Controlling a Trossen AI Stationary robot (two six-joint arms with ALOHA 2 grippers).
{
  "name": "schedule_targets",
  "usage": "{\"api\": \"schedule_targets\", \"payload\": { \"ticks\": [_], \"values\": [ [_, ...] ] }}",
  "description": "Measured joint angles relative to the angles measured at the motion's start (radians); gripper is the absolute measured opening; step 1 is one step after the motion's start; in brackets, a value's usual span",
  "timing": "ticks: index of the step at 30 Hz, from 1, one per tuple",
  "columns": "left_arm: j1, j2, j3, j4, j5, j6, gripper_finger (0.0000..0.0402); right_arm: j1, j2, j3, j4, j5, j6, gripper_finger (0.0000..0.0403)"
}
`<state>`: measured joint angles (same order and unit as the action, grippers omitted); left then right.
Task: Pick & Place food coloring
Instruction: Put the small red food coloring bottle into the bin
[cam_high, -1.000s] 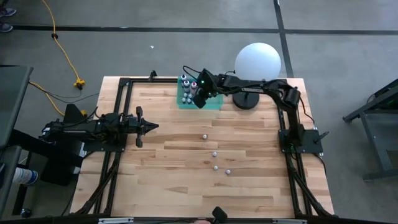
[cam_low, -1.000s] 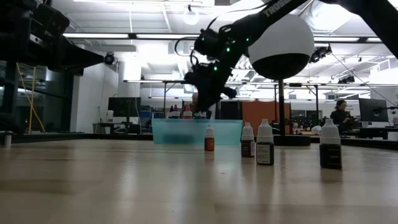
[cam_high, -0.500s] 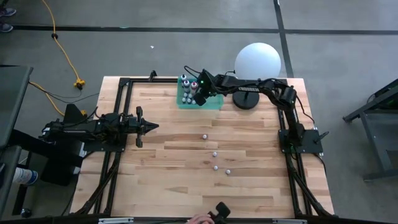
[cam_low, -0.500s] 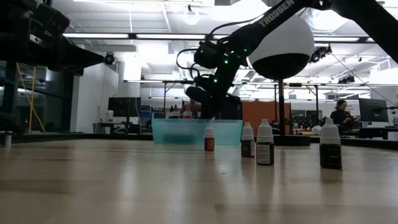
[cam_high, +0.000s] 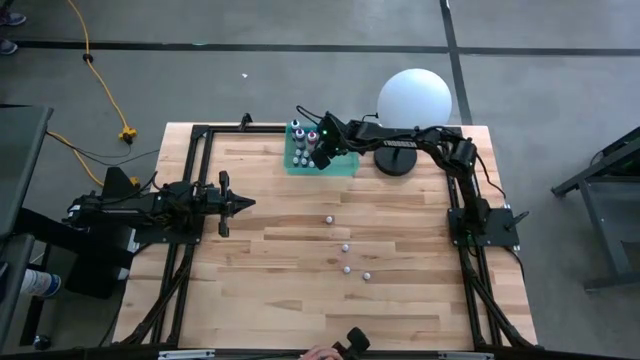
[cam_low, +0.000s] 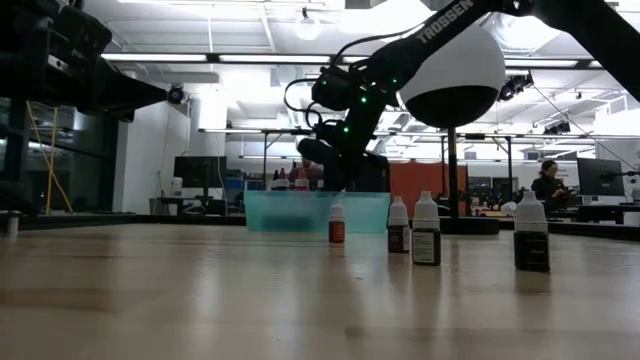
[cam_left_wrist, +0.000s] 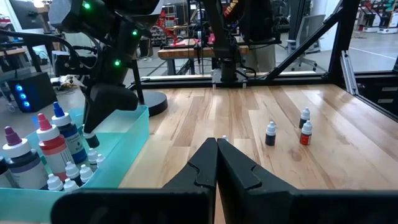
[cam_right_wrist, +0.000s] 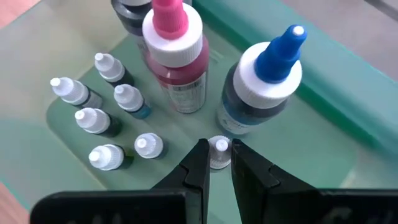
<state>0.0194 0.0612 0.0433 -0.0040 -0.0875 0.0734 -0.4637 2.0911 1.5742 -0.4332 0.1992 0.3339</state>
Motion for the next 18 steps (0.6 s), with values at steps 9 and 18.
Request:
{"api": "schedule_targets", "payload": {
  "ticks": [9,18],
  "values": [
    [0.0,0.0,0.0,0.0,0.0,0.0,0.0,0.007,0.023,-0.001,0.002,-0.029,0.01,0.0044],
    [0.0,0.0,0.0,0.0,-0.001,0.0,0.0,0.008,0.047,-0.001,0.039,-0.041,0.005,0.0044]
  ]
}}
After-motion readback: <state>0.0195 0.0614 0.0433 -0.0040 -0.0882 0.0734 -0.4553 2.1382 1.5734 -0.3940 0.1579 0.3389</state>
